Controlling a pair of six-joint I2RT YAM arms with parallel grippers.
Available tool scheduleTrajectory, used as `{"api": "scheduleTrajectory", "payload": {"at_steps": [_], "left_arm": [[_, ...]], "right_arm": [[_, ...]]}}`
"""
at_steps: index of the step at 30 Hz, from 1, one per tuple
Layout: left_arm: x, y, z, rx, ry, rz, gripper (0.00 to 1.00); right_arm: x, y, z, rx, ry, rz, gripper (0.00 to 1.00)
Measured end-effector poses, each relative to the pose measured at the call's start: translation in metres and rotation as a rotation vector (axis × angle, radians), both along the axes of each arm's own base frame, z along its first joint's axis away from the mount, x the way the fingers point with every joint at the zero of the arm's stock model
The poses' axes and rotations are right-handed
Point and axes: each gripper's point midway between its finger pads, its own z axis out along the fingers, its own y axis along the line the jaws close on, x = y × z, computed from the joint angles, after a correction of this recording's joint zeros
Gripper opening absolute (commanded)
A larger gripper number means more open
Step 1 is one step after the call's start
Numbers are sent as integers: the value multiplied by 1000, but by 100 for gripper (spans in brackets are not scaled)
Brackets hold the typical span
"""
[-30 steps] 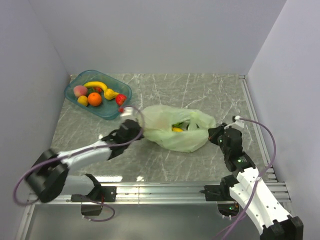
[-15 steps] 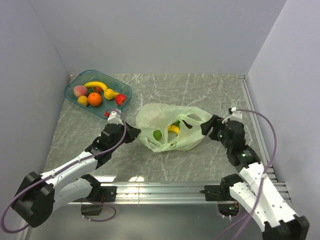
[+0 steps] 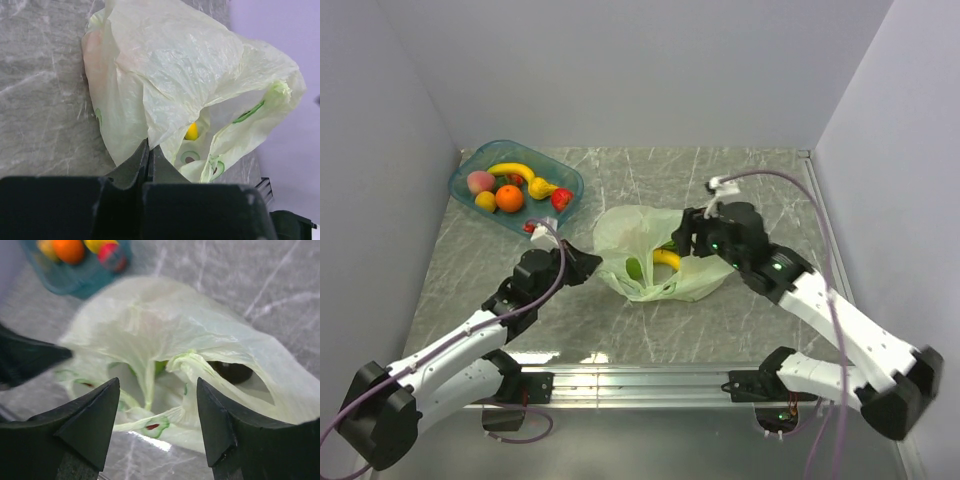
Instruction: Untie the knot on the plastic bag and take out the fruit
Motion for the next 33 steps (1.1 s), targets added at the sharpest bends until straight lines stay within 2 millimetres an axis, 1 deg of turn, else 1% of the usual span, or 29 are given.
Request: {"api": "scheduleTrajectory", "payload": {"at_steps": [2, 4, 5, 7, 8, 10, 11, 13, 15, 17, 18, 19, 20, 22, 23, 24, 26, 27, 28, 30, 33], "left_arm": [[-1, 2, 2, -1, -4, 4, 1], [-2, 4, 3, -3, -10, 13, 1], [-2, 5, 3, -2, -11, 20, 0], [-2, 11, 2, 3, -8, 45, 1], [-2, 14, 1, 6, -6, 60, 1], [-2, 19, -1, 12, -2, 88, 0], [-1, 22, -1, 11, -3, 102, 1], [0, 27, -1, 14, -3, 131, 0], [0, 29, -1, 19, -1, 144, 0], [-1, 30, -5, 30, 9, 144, 1], [-1, 30, -7, 39, 14, 142, 2], [-2, 30, -10, 49, 19, 140, 6], [-2, 31, -12, 64, 21, 136, 23], [-3, 31, -12, 90, 11, 121, 47], [-3, 31, -9, 103, 2, 107, 68], [-4, 29, -5, 113, -10, 89, 76], [-6, 25, 10, 128, -50, 50, 88], [-7, 23, 18, 134, -67, 35, 89], [-9, 20, 30, 144, -92, 14, 89], [-13, 11, 59, 156, -152, -28, 87], [-26, -13, 101, 184, -237, -109, 82]], "right_arm": [[11, 6, -31, -58, 63, -10, 65], [13, 6, -65, -115, 129, -16, 56], [12, 5, -80, -135, 158, -18, 42], [6, 1, -106, -168, 210, -19, 29], [1, -3, -120, -178, 241, -26, 13], [-10, -15, -150, -193, 309, -53, 0], [-16, -25, -164, -195, 344, -79, 0], [-27, -51, -190, -172, 413, -160, 0], [-35, -79, -206, -124, 462, -260, 0], [-38, -95, -210, -80, 469, -329, 0], [-38, -98, -209, -63, 461, -343, 0], [-37, -98, -205, -47, 449, -348, 0], [-35, -97, -201, -32, 434, -349, 0], [-31, -95, -197, -17, 417, -346, 0], [-30, -94, -196, -16, 416, -344, 0], [-29, -93, -196, -13, 414, -341, 0], [-29, -89, -195, -10, 410, -325, 0], [-29, -87, -194, -13, 404, -315, 0], [-30, -84, -192, -14, 398, -303, 0], [-30, -77, -184, -19, 372, -269, 1], [-28, -66, -166, -22, 319, -233, 2]]}}
